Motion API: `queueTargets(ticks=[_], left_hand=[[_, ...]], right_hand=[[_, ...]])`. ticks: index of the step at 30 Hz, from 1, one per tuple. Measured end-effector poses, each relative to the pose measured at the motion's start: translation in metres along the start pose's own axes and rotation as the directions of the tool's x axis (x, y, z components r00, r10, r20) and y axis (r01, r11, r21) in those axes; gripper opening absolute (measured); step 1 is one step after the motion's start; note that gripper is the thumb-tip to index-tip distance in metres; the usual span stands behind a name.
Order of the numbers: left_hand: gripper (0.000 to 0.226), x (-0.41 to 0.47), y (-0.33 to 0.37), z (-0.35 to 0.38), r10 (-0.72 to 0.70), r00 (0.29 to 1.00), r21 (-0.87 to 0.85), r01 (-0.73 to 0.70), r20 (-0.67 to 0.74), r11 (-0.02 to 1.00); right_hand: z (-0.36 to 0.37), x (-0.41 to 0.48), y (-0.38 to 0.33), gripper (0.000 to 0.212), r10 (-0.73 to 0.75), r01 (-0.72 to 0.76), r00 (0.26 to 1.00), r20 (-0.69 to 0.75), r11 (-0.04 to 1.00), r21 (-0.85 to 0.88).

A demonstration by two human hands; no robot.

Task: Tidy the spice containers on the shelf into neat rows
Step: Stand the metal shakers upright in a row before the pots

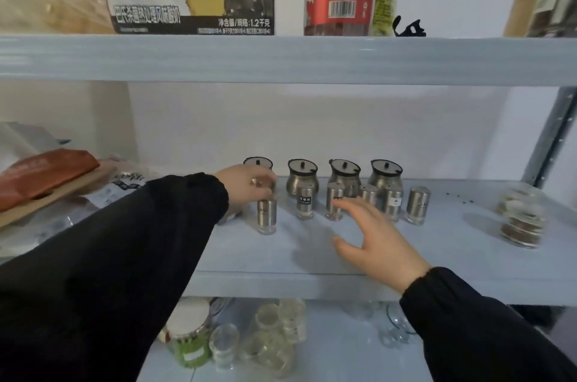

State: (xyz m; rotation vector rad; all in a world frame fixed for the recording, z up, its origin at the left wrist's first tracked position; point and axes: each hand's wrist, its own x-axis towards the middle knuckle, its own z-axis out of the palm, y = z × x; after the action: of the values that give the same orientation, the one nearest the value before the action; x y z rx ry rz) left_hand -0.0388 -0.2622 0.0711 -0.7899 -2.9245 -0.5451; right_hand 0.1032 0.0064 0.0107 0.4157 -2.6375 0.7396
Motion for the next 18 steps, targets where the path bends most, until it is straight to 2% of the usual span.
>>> queueTargets(ticks=[3, 7, 11, 18], left_hand=[[0.034, -0.001, -0.01, 0.003, 0.066, 0.994, 0.053, -0.071, 0.09, 0.996], [0.022, 0.007, -0.013, 0.011, 0.08, 0.997, 0.076, -0.08, 0.01, 0.994], [0.02, 0.019, -0.007, 0.015, 0.11, 0.994, 0.088, -0.108, -0.013, 0.99], [0.011, 0.039, -0.009, 0.026, 0.074, 0.993, 0.065, -0.068, -0.093, 0.996]], right_hand=[[0.006, -0.004, -0.007, 0.063, 0.034, -0.034, 0.999, -0.016, 0.999, 0.009], [0.01, -0.012, -0.013, 0.06, 0.066, -0.066, 0.998, -0.014, 0.998, 0.011], [0.008, -0.012, -0.013, 0.059, 0.086, -0.086, 0.996, -0.014, 0.996, -0.014], [0.007, -0.009, -0.004, 0.058, 0.093, -0.094, 0.995, -0.026, 0.995, -0.034]])
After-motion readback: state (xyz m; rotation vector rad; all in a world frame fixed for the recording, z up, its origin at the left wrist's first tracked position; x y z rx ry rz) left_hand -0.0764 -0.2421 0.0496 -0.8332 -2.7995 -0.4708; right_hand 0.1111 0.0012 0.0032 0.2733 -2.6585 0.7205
